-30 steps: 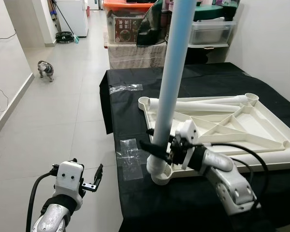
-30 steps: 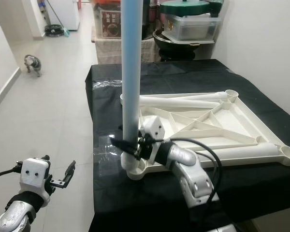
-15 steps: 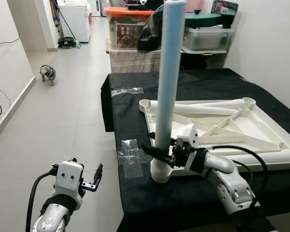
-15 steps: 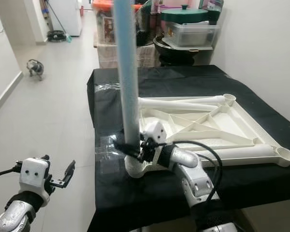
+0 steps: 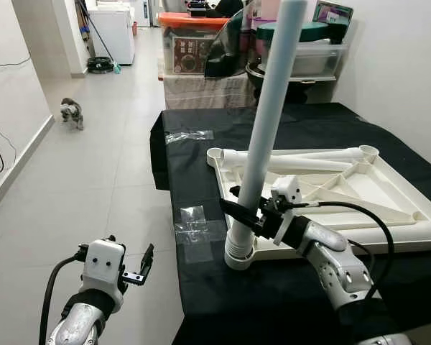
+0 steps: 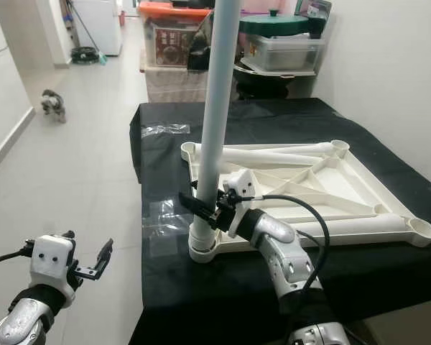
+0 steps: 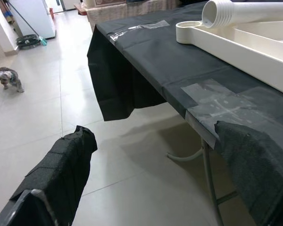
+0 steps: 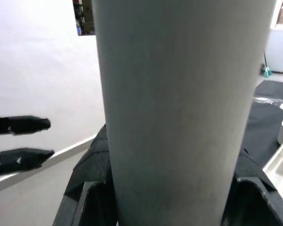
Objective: Building children table
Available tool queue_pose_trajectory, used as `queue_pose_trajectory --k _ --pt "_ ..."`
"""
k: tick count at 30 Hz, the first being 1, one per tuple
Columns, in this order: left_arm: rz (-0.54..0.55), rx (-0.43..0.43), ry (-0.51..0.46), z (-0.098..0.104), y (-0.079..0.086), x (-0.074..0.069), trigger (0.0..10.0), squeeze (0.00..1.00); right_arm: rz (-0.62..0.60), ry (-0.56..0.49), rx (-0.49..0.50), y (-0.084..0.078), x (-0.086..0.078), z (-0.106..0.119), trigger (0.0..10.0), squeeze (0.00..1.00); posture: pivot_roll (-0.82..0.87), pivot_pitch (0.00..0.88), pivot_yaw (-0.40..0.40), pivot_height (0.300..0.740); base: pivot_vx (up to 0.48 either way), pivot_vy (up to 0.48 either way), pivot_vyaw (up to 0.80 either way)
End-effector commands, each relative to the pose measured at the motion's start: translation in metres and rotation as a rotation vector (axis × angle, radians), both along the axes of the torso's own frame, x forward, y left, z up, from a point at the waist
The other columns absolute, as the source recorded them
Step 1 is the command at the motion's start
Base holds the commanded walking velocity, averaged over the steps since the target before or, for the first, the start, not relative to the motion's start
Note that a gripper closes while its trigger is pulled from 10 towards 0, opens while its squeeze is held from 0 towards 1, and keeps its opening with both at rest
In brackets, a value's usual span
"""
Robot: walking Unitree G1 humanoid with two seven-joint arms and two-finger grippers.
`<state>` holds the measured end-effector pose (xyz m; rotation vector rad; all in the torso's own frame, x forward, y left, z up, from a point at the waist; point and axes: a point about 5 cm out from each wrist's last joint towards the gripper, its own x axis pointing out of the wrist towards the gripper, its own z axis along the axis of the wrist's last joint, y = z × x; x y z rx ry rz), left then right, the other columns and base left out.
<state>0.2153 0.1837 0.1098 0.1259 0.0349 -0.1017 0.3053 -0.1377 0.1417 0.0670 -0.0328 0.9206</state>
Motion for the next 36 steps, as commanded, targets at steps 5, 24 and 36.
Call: queue_pose_trajectory --k 5,24,36 --pt "-0.016 -0.007 0.017 -0.005 -0.002 0.002 10.0 0.0 -0.011 0.159 -0.044 -0.005 -0.015 -0.035 10.0 0.0 0.07 0.0 -0.044 0.74 0.0 0.0 0.0" --pt "-0.002 -0.016 0.006 -0.004 0.0 0.005 10.0 0.0 -0.246 0.151 -0.131 0.013 -0.014 -0.033 10.0 0.0 0.06 0.0 -0.053 0.74 0.0 0.0 0.0" --pt "0.006 -0.019 0.007 -0.004 0.002 0.005 10.0 0.0 -0.515 0.126 0.027 0.001 -0.026 -0.031 10.0 0.0 0.05 0.0 -0.042 0.74 0.0 0.0 0.0"
